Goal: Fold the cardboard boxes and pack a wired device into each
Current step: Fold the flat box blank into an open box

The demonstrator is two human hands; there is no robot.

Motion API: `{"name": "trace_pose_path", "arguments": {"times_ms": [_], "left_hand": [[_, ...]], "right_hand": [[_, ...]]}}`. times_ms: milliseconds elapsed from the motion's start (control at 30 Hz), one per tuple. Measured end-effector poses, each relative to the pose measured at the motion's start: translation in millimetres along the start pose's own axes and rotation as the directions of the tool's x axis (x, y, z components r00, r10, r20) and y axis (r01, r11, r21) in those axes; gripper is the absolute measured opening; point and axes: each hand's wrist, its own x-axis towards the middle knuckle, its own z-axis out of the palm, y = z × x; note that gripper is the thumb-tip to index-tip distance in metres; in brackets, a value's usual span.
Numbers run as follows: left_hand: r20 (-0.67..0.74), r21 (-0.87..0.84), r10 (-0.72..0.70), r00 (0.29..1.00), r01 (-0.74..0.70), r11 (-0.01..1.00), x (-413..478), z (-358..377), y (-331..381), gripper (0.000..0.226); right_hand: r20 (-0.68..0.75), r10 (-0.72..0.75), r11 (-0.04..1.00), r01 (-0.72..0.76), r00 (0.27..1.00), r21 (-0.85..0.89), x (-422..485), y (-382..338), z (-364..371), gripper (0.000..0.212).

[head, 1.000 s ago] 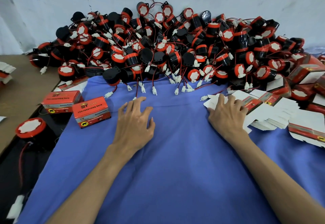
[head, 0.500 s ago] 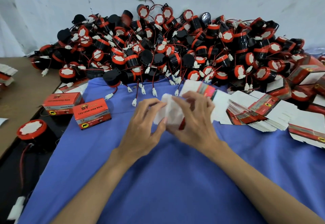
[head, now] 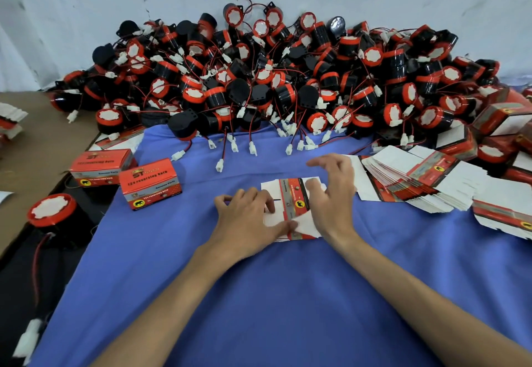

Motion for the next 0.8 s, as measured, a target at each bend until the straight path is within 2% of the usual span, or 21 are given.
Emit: {"name": "trace_pose_path", "arguments": {"times_ms": [67,133,300,367,400,467,567,633,700,767,800], "left_hand": [[-0.003,-0.047,-0.013,1.0,0.013,0.999,2,1,-3,0.053],[-0.01,-0.123,-0.039,0.999,0.038,0.992,4,-2,-4,0.052],[-0.004,-0.132,-0.011,1.0,0.01,0.991,2,-5,-6,0.05],[-0.007,-0.206,0.014,1.0,-0.015,0.978,0,-5,-7,0.049],[-0.033,-0.261,0.033,0.999,-0.04,0.965,-1,-6,-6,0.047],[-0.179,-0.361,0.061,0.982,-0.123,0.924,-3,-11,-3,0.042],[-0.355,-0.53,0.024,0.935,-0.222,0.819,-6,-25,3,0.04],[-0.329,-0.666,-0.041,0.944,-0.201,0.718,-7,-28,1,0.04],[-0.264,-0.756,-0.052,0.963,-0.173,0.632,-7,-26,-5,0.034],[-0.209,-0.804,-0.035,0.977,-0.152,0.575,-5,-24,-10,0.03],[-0.196,-0.822,-0.029,0.98,-0.148,0.55,-4,-25,-12,0.03]], "right_hand": [[-0.028,0.184,0.979,-0.185,0.983,-0.083,6,10,0,0.022],[-0.011,0.274,0.961,-0.274,0.962,-0.045,11,16,-1,0.019],[0.019,0.272,0.961,-0.273,0.962,0.042,14,20,0,0.016],[0.034,0.291,0.95,-0.293,0.956,0.106,14,22,1,0.014],[0.036,0.312,0.936,-0.313,0.95,0.158,14,22,0,0.014],[0.049,0.365,0.885,-0.363,0.93,0.291,17,21,-1,0.018],[0.198,0.4,0.799,-0.447,0.895,0.403,19,16,-4,0.035],[0.377,0.381,0.721,-0.527,0.844,0.45,18,14,-4,0.046],[0.516,0.299,0.692,-0.554,0.803,0.462,14,13,-5,0.037],[0.585,0.24,0.716,-0.548,0.775,0.433,11,13,-6,0.018],[0.603,0.225,0.727,-0.543,0.766,0.419,12,13,-7,0.016]]}}
